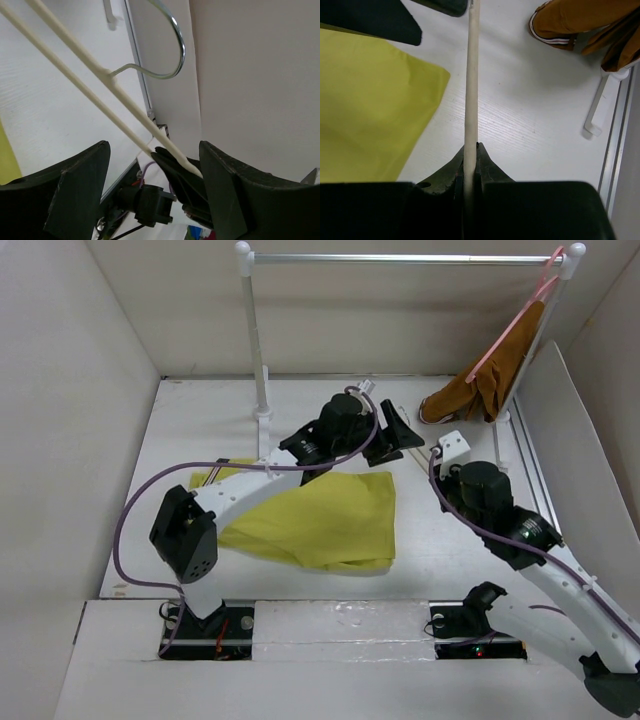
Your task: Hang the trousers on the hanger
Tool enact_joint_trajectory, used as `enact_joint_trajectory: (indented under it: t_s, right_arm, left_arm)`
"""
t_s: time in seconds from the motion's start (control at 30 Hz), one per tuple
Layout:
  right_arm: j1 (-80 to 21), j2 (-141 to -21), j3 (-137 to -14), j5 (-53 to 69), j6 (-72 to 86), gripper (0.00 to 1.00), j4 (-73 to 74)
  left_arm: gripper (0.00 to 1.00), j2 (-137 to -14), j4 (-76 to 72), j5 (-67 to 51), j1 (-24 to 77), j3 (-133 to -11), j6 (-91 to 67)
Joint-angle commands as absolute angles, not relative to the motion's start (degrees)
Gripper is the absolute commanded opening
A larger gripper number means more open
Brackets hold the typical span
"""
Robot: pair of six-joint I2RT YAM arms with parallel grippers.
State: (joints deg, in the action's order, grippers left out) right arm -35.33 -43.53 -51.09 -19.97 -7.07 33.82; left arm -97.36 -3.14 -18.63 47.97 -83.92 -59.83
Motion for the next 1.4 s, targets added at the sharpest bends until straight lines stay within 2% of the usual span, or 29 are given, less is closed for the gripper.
enact_joint_trajectory:
  t_s: [0.0,0.17,0.23,0.37,0.47,0.5,0.57,0.6,0.63,0.7,0.73,0.77,0.93,1.0,1.1,1.13,1.17,1.2,1.23,1.37]
  right_arm:
    - [-36.65,-42.63,-50.89,-21.71,-5.98,0.0,29.44]
    - [-38.32,-42.19,-50.01,-22.59,-5.36,0.0,29.27]
    - [-39.37,-42.1,-49.4,-22.94,-5.71,0.0,29.0]
    - [-41.04,-42.28,-48.17,-24.17,-5.8,0.0,29.97]
    - [-42.71,-42.45,-46.58,-25.31,-5.71,0.0,31.72]
    - [-43.41,-42.8,-46.5,-26.88,-5.1,0.0,33.03]
    - [-45.25,-42.72,-46.41,-28.29,-4.49,0.02,35.32]
    - [-46.39,-42.54,-46.15,-28.56,-4.48,0.09,34.64]
    - [-47.28,-42.8,-46.4,-28.04,-4.4,0.28,34.45]
    - [-47.81,-44.2,-47.54,-25.94,-2.38,0.46,37.34]
    - [-47.81,-45.34,-48.16,-24.27,-1.5,0.6,38.75]
    - [-47.81,-45.87,-50.51,-18.17,-0.71,0.67,42.76]
    - [-47.81,-43.95,-55.19,-8.45,-0.35,0.77,50.78]
    - [-45.98,-42.45,-57.65,-5.46,-0.26,0.77,52.72]
    - [-44.04,-41.49,-59.76,-1.51,-0.17,0.75,54.32]
    - [-42.99,-41.22,-59.42,-0.71,-0.18,0.69,54.06]
    - [-42.46,-40.79,-58.81,-1.14,1.65,0.58,53.36]
    - [-41.84,-40.52,-57.84,-1.23,2.02,0.36,52.65]
    - [-40.27,-40.6,-55.05,-0.97,2.37,0.01,50.21]
    - [-35.53,-43.85,-46.69,5.61,4.04,0.0,38.34]
  left_arm:
    - [0.67,-99.57,-7.56,-18.02,48.6,-86.04,-63.54]
    - [0.64,-103.53,-2.64,-16.88,51.06,-90.35,-62.31]
    - [0.56,-103.89,-4.91,-17.05,51.06,-89.04,-63.54]
    - [0.48,-105.47,-4.48,-17.4,51.06,-89.47,-63.98]
    - [0.34,-106.17,-4.48,-17.84,51.06,-89.21,-64.16]
    - [0.19,-106.0,-4.48,-17.67,51.06,-88.95,-64.07]
    - [0.05,-106.17,-4.13,-17.84,51.06,-88.16,-63.81]
    - [0.0,-106.26,-3.87,-17.93,51.06,-87.89,-63.72]
    - [0.0,-106.35,-3.52,-18.19,51.06,-87.72,-63.46]
    - [0.0,-106.0,-3.95,-18.72,51.06,-86.23,-62.58]
    - [0.0,-105.47,-5.78,-18.72,51.06,-85.26,-62.58]
    - [0.0,-103.64,-8.93,-18.37,51.06,-80.56,-63.1]
    - [0.0,-101.52,-15.46,-18.81,51.06,-72.19,-64.16]
    - [0.0,-100.21,-20.44,-18.9,51.59,-68.49,-65.82]
    - [0.0,-98.53,-26.52,-18.29,52.21,-61.19,-67.58]
    - [0.0,-98.09,-28.28,-18.11,52.82,-58.13,-68.63]
    - [0.0,-97.65,-30.04,-16.89,53.34,-56.79,-68.99]
    - [0.0,-96.78,-31.28,-15.92,54.57,-55.65,-69.17]
    - [0.0,-96.33,-31.38,-15.13,55.28,-54.16,-68.73]
    - [0.0,-93.44,-32.95,-9.33,58.71,-49.84,-67.59]
